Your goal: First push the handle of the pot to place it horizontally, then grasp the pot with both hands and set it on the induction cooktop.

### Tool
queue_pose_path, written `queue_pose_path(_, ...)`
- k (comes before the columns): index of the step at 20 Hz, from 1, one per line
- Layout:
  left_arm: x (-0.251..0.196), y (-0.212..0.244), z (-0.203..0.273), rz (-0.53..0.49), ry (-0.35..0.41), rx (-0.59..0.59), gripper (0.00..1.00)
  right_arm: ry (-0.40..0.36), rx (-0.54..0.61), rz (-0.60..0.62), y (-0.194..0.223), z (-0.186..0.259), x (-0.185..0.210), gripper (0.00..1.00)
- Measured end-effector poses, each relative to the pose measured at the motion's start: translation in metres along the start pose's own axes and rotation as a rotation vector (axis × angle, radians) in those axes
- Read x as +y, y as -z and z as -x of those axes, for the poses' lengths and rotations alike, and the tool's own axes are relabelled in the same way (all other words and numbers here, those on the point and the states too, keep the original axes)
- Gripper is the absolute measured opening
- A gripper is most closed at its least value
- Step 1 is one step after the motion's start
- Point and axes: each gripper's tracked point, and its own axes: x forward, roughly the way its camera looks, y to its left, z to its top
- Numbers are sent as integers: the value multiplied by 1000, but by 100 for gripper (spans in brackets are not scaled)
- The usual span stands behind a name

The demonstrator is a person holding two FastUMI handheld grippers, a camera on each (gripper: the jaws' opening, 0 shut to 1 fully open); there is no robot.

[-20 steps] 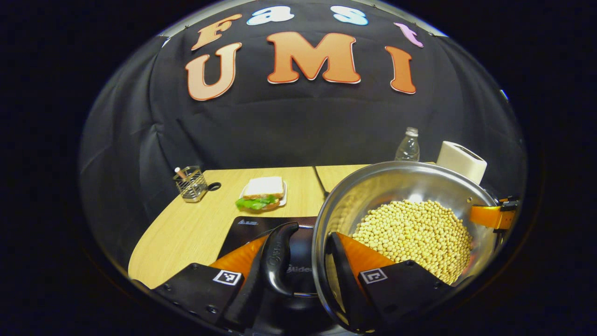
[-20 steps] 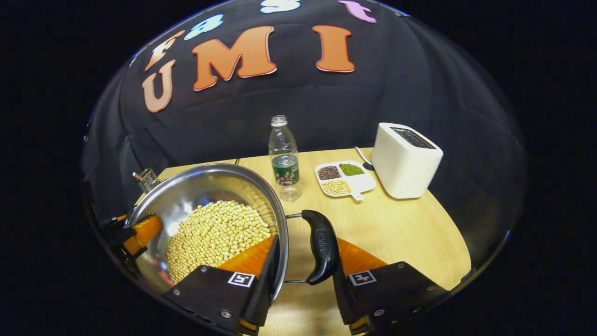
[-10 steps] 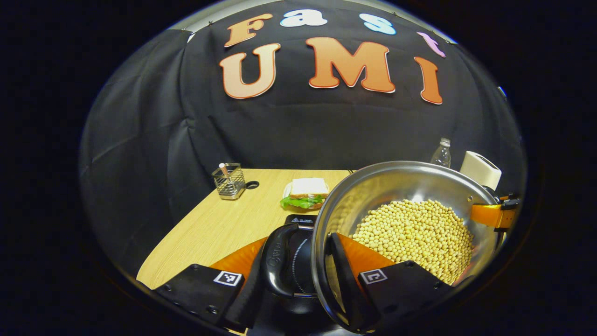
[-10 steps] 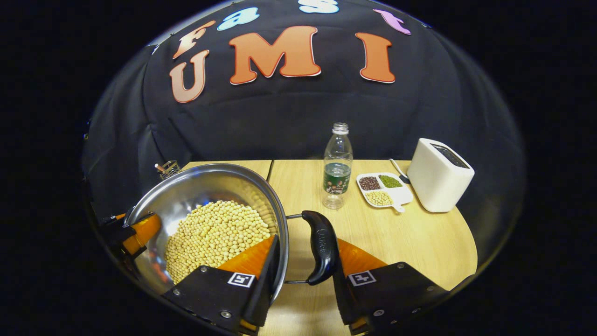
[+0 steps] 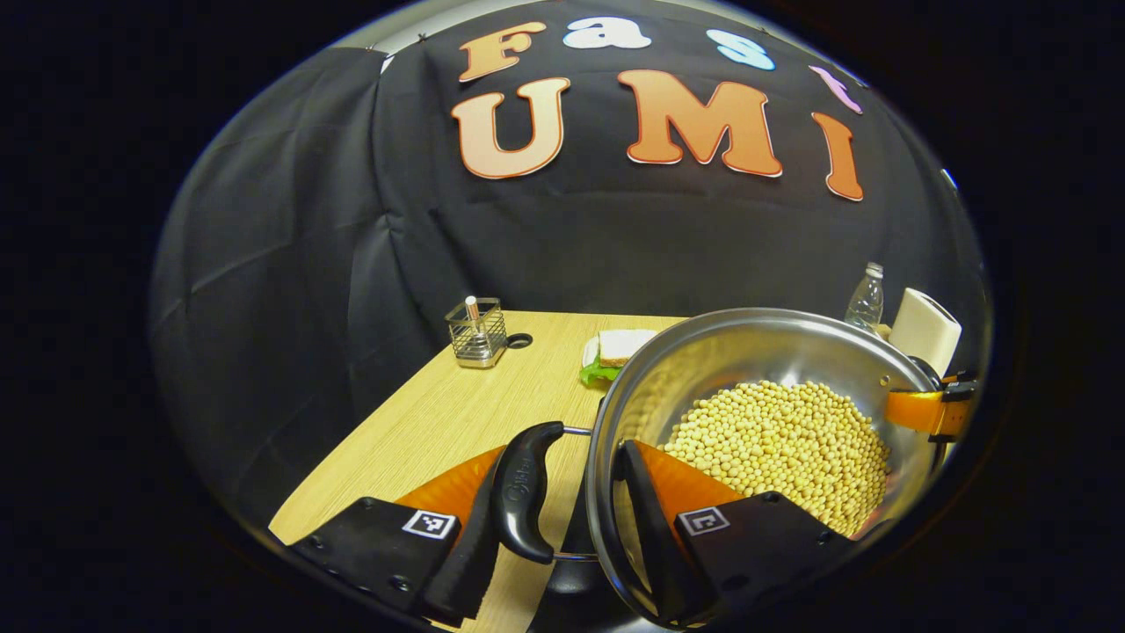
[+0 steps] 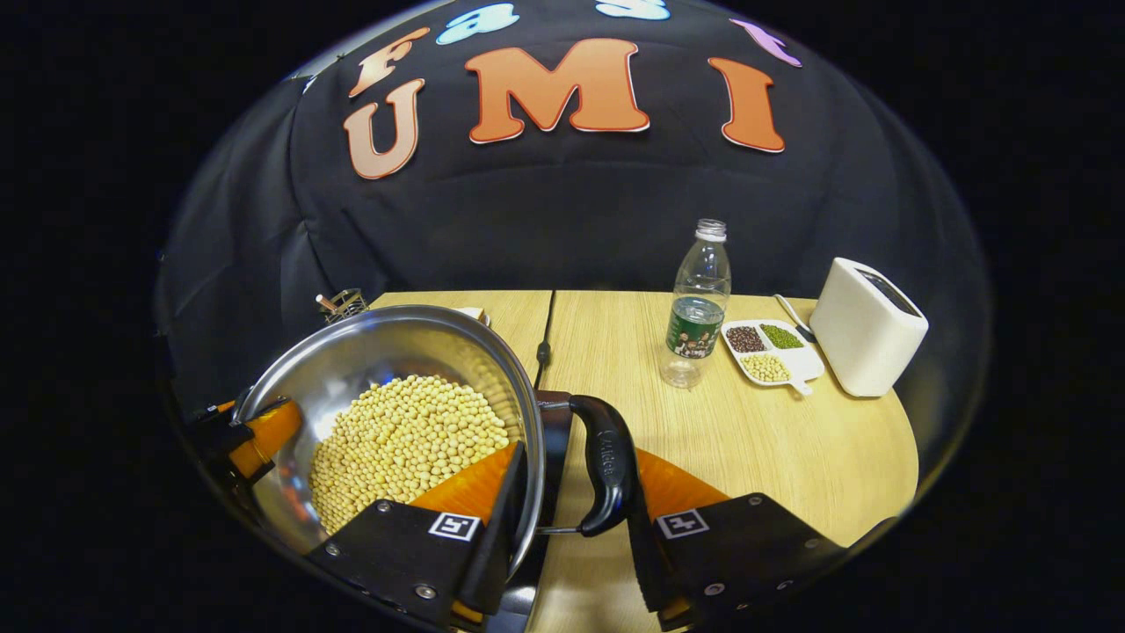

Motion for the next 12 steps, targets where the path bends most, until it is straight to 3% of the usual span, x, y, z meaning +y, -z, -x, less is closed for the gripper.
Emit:
queue_pose_path(1,2,0,-1,0,-2,-1,74,-1,2,4,1,-3,2,59)
queue_pose_path(5,4,8,-10,6,-3,12,77,-1,18,7,8,-12,6,59)
queue_pose_path(6,5,11,-12,9,-1,15,77,2,15,11,9,-13,6,55)
queue_pose_path(7,5,13,-14,13,-2,19,77,5,13,18,9,-15,7,59)
queue_pose_path(12,4,20,-24,17,-1,30,77,7,26,21,15,-24,6,59)
